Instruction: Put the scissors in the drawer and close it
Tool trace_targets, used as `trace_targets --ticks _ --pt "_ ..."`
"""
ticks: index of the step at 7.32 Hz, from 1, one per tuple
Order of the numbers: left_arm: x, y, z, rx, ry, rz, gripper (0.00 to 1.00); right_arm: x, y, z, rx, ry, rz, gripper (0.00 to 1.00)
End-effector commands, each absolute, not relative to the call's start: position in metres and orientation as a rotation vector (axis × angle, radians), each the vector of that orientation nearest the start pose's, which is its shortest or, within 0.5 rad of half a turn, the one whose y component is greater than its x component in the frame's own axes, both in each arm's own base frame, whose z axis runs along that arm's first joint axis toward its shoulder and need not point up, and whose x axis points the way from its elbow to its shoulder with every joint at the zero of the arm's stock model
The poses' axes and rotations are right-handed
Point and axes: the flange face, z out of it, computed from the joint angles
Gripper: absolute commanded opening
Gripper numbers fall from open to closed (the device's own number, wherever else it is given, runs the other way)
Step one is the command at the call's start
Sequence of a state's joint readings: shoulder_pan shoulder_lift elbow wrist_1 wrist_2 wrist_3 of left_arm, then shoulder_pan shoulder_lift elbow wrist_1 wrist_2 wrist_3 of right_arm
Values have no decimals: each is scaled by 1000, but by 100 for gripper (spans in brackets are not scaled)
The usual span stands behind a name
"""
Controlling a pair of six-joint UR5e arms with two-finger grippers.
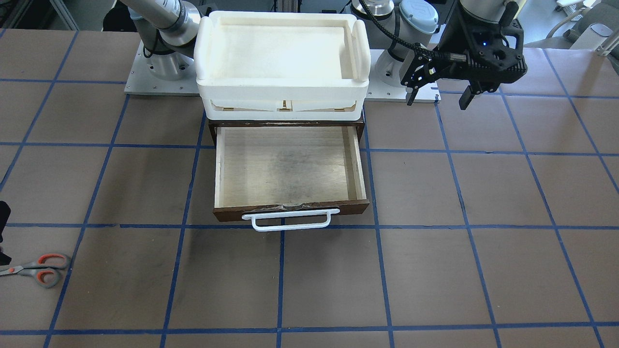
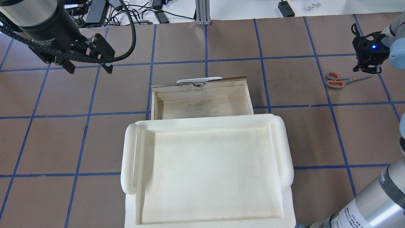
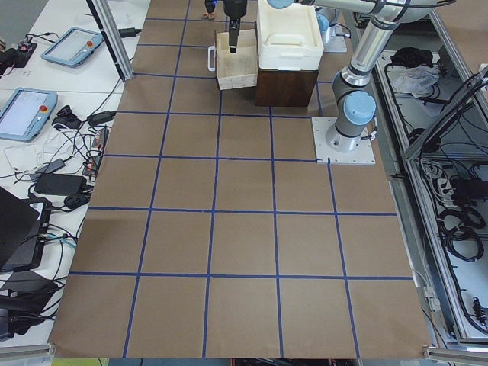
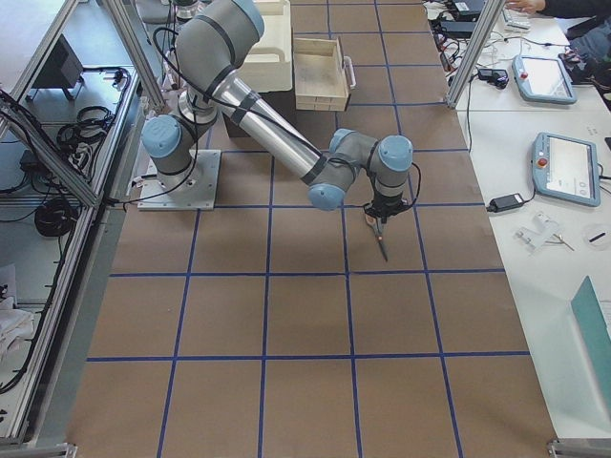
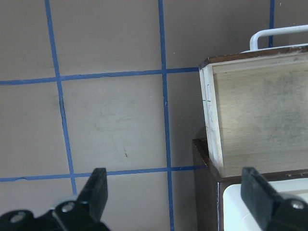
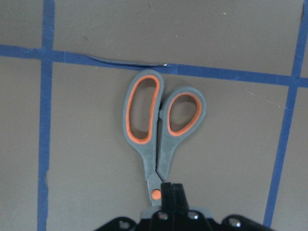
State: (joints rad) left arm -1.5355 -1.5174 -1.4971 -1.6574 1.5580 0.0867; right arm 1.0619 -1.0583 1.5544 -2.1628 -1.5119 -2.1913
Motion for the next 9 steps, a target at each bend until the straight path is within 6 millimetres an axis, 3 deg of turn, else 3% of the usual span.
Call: trace_targets --ticks 1,2,3,5,9 --pt "-118 -476 539 80 3150 -59 100 -197 -647 254 -2409 2132 -112 30" --pt "-118 -474 541 82 3148 -64 100 -198 -648 248 -2398 2136 -105 52" --pt "-117 -475 541 80 3150 -66 100 -200 -651 234 -2391 2133 -112 100" --pt "-117 -474 541 80 3147 -54 100 -204 -658 208 -2402 2139 -112 100" --pt "-116 -486 529 75 3156 -33 100 -206 -658 183 -2370 2123 -85 96"
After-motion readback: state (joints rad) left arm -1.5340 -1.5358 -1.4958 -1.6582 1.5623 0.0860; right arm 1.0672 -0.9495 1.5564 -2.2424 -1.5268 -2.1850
